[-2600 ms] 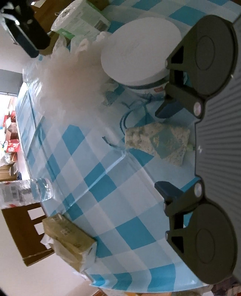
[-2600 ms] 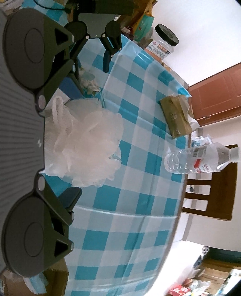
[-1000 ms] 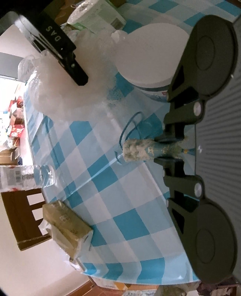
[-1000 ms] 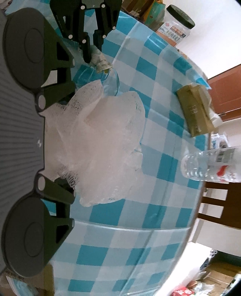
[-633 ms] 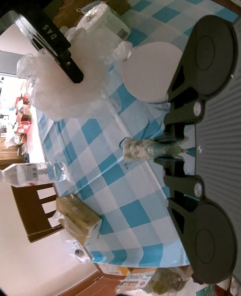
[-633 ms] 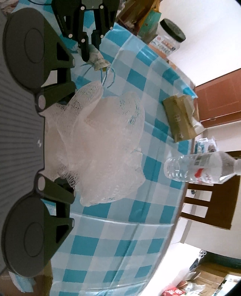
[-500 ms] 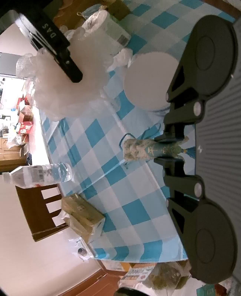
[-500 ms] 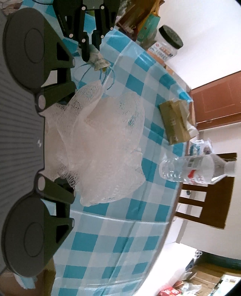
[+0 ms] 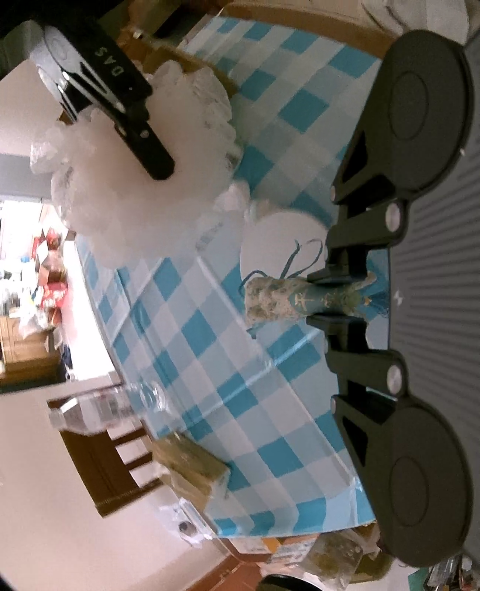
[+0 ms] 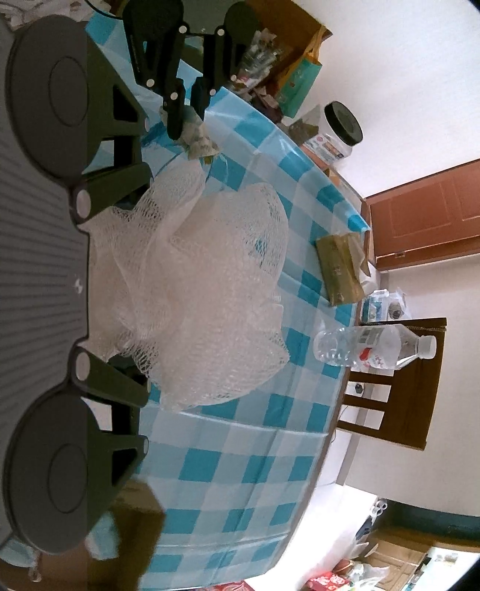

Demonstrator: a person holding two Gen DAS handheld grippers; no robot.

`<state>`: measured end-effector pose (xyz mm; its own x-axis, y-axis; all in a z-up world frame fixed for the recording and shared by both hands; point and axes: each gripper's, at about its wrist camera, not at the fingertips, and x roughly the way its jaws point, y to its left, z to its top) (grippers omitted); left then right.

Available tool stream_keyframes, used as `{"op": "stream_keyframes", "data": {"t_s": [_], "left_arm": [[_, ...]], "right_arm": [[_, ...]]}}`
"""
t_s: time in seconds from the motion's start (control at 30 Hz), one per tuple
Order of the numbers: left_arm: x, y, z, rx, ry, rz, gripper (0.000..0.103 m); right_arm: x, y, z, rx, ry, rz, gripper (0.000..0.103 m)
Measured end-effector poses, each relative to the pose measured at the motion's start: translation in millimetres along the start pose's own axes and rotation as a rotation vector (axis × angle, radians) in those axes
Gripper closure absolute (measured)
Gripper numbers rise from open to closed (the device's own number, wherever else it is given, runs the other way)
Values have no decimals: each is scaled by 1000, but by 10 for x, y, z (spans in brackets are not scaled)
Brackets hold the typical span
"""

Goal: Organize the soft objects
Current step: 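Carry the floral sachet and mesh puff into the box and open both tools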

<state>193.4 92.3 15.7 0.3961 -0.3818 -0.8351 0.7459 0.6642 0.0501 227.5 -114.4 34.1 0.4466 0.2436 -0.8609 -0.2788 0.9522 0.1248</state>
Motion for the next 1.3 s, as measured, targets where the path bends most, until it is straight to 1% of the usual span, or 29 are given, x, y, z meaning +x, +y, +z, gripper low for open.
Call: {"op": "stream_keyframes", "data": {"t_s": [0.23,0.37,0.43,0.57,0.77,0.9,1.03,1.2,1.3], "left_arm": [[-118,-570,212,66,1,-30,89],[-98,-962,446,86,-2,-49,89],[-53,-1167,591,107,-7,-54,89],[54,-1543,875,131,-34,-90,89],[257,-2039,1243,168,-66,-130,89],[386,-2250,1432,169,-70,-139,89],[472,-2430,1593,176,-81,-137,89],[587,-2546,1740,166,-88,-124,88],[655,-2608,1798,159,-84,-116,89]], "right_arm": [[-307,-101,-410,12,-14,38,33],[-502,-327,-650,7,-15,52,33],[-609,-495,-770,6,-9,42,33],[-862,-870,-999,17,-9,5,33],[-1199,-1541,-1282,68,-21,-89,33],[-1315,-1994,-1388,97,-38,-158,33],[-1301,-2390,-1409,111,-43,-210,32],[-1164,-2823,-1348,144,-38,-227,30],[-1027,-3023,-1287,149,-32,-242,25]]}}
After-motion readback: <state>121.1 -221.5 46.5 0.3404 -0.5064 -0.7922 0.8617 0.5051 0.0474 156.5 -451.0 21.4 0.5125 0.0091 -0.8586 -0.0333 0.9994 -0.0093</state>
